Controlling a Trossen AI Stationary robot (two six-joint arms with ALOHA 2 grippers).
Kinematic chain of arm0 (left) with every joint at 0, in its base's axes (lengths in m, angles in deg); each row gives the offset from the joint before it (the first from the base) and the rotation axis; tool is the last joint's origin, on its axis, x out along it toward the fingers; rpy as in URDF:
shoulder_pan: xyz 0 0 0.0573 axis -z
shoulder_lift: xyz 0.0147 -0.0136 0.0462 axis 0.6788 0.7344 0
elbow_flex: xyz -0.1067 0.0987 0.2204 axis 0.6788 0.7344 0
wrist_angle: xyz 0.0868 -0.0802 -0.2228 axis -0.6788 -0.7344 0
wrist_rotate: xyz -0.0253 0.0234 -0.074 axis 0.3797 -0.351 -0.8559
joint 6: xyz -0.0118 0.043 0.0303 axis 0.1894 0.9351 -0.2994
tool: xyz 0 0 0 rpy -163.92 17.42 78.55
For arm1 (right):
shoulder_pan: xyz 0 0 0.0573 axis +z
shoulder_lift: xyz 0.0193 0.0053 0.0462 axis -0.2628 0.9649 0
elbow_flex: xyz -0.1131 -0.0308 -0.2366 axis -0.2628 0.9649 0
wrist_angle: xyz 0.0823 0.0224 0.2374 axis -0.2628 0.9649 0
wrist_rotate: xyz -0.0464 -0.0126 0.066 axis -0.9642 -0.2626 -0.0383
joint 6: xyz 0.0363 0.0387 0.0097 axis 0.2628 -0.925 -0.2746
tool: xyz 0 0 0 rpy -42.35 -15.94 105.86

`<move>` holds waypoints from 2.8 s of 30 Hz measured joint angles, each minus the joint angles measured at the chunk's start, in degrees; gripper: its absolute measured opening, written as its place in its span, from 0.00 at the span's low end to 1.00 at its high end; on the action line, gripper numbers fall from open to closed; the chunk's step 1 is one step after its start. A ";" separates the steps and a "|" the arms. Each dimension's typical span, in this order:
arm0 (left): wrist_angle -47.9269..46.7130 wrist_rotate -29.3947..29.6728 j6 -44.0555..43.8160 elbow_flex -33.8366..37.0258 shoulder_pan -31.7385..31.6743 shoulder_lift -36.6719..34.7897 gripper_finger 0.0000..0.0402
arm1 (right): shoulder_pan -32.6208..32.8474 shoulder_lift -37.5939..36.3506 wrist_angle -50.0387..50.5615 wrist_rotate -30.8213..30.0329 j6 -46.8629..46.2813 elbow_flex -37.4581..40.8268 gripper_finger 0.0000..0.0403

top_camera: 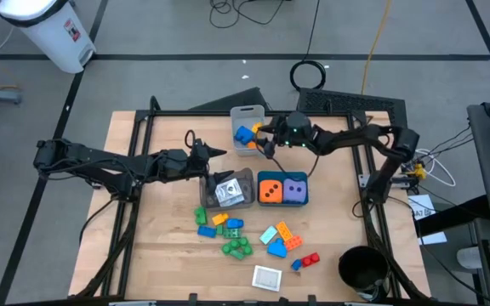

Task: Pick & Place Toys
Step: Put the green game piece into the gray bin

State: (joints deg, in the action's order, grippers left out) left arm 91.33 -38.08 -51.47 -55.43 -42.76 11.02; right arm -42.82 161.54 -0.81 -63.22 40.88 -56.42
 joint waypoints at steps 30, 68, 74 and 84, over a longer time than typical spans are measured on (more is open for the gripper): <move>2.62 0.00 -2.42 0.02 0.13 0.00 0.91 | 49.14 -29.16 30.37 -18.27 8.04 -0.02 0.60; -53.40 13.80 -60.52 -15.45 36.60 11.84 0.91 | 45.02 -31.22 29.67 -18.30 6.70 4.22 0.39; -57.43 6.47 -67.29 -15.61 33.33 17.30 0.91 | 45.00 -31.22 28.06 -18.31 7.01 4.22 0.39; -58.69 3.02 -79.99 -15.61 29.69 22.43 0.91 | 44.91 -31.21 26.11 -18.29 11.71 4.22 0.39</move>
State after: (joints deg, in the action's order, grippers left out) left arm 32.65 -35.06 -131.46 -71.03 -13.07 33.45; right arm 2.09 130.33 25.29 -81.52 52.59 -52.20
